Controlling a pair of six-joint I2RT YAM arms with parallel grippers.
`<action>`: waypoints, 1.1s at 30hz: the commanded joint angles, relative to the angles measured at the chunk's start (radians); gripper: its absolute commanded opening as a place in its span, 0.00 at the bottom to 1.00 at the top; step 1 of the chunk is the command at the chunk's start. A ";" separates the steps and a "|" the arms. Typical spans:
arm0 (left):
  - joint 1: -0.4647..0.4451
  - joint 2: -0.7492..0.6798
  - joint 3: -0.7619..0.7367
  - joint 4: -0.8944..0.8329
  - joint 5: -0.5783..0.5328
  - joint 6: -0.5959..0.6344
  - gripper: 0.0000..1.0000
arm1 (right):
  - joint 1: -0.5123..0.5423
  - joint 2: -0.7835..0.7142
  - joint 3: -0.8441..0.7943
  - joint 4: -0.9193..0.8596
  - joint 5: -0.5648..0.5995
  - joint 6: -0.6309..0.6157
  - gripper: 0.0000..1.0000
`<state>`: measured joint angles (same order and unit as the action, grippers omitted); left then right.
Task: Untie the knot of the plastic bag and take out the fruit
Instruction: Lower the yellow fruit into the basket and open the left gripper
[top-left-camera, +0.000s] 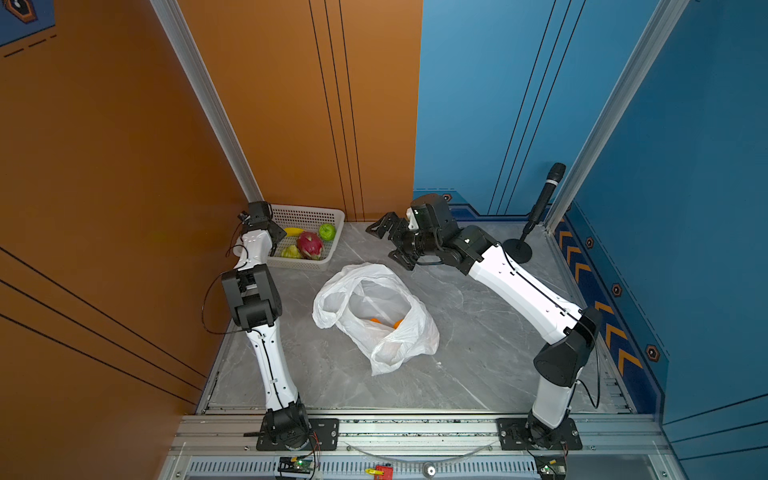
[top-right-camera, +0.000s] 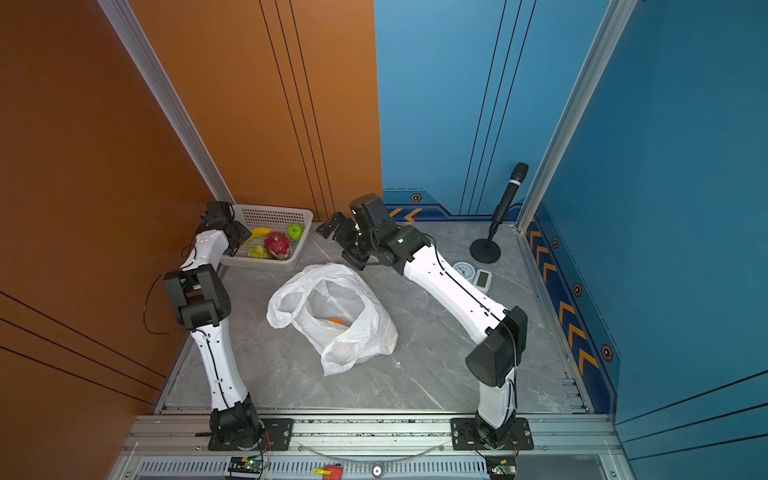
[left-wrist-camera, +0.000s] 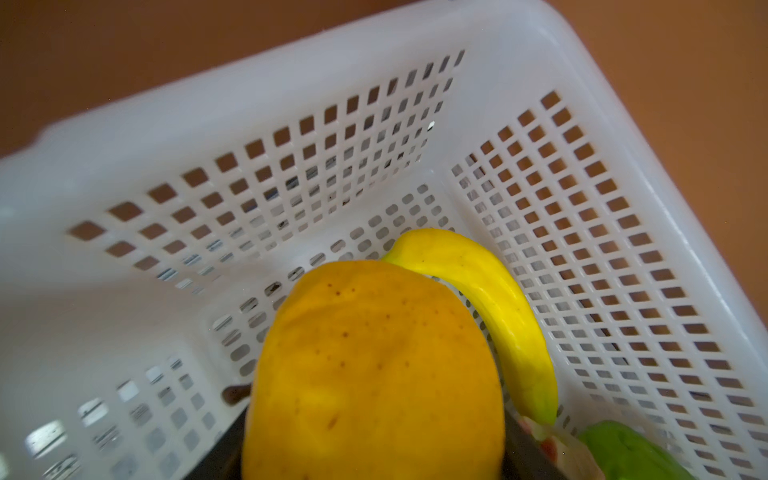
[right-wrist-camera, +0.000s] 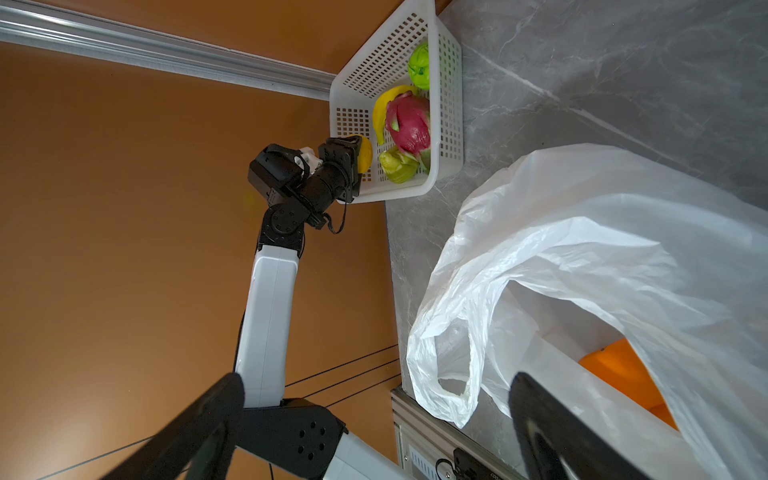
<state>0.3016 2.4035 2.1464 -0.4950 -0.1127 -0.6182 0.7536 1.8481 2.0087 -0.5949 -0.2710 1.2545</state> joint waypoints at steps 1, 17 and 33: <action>0.012 0.075 0.075 -0.092 0.085 0.009 0.42 | 0.011 0.011 0.041 -0.028 -0.006 0.015 1.00; 0.039 0.084 0.097 -0.062 0.169 0.013 0.73 | 0.108 0.115 0.195 -0.085 0.129 0.043 1.00; 0.042 -0.100 -0.004 -0.063 0.157 0.028 0.85 | 0.138 0.055 0.180 -0.126 0.159 -0.027 1.00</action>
<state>0.3359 2.3642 2.1632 -0.5461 0.0422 -0.6037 0.8791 1.9598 2.1788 -0.6785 -0.1486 1.2675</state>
